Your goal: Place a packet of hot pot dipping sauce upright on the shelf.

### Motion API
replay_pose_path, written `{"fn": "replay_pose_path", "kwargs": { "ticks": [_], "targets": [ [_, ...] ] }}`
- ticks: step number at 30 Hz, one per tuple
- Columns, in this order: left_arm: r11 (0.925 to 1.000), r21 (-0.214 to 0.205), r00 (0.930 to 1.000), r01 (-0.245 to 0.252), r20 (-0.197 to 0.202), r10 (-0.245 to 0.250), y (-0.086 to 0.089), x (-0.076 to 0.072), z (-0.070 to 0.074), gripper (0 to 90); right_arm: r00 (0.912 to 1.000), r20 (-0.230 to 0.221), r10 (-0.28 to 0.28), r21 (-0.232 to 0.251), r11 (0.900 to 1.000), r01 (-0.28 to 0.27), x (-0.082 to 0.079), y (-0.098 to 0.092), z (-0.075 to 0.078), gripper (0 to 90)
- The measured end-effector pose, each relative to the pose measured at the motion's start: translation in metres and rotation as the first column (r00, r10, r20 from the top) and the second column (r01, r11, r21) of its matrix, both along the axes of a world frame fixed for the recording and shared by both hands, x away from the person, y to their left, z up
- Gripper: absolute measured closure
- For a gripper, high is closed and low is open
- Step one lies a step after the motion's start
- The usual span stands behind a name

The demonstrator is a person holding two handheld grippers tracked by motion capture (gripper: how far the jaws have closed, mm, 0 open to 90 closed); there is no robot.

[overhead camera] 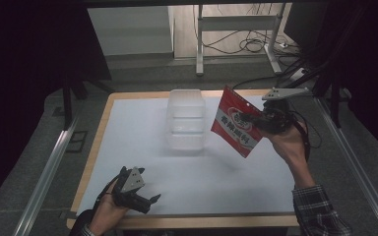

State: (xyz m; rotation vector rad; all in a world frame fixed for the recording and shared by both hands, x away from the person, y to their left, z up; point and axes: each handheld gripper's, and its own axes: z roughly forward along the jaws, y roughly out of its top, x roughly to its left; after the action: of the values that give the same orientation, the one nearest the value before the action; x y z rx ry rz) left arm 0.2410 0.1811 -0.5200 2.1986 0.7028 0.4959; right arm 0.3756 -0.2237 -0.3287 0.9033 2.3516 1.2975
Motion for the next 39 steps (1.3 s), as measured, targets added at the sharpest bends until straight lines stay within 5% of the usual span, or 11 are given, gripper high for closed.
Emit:
{"fn": "replay_pose_path", "kwargs": {
  "ticks": [31, 34, 39],
  "targets": [
    [0.9997, -0.017, 0.9997, -0.018, -0.015, 0.018, 0.002, 0.0, 0.003, 0.0, 0.9942, -0.036, 0.101, -0.012, 0.9947, -0.102, 0.041, 0.071, 0.006, 87.2],
    [0.9994, -0.029, 0.9997, -0.018, -0.018, 0.017, 0.003, 0.0, 0.003, 0.0, 0.9927, -0.038, 0.115, -0.016, 0.9932, -0.115, 0.045, 0.081, 0.005, 87.2],
    [0.9939, -0.11, 0.9986, -0.007, -0.052, 0.001, 0.01, 0.002, 0.006, 0.2, 0.9908, -0.041, 0.129, -0.019, 0.9913, -0.13, 0.051, 0.096, 0.004, 87.2]
  ]
}}
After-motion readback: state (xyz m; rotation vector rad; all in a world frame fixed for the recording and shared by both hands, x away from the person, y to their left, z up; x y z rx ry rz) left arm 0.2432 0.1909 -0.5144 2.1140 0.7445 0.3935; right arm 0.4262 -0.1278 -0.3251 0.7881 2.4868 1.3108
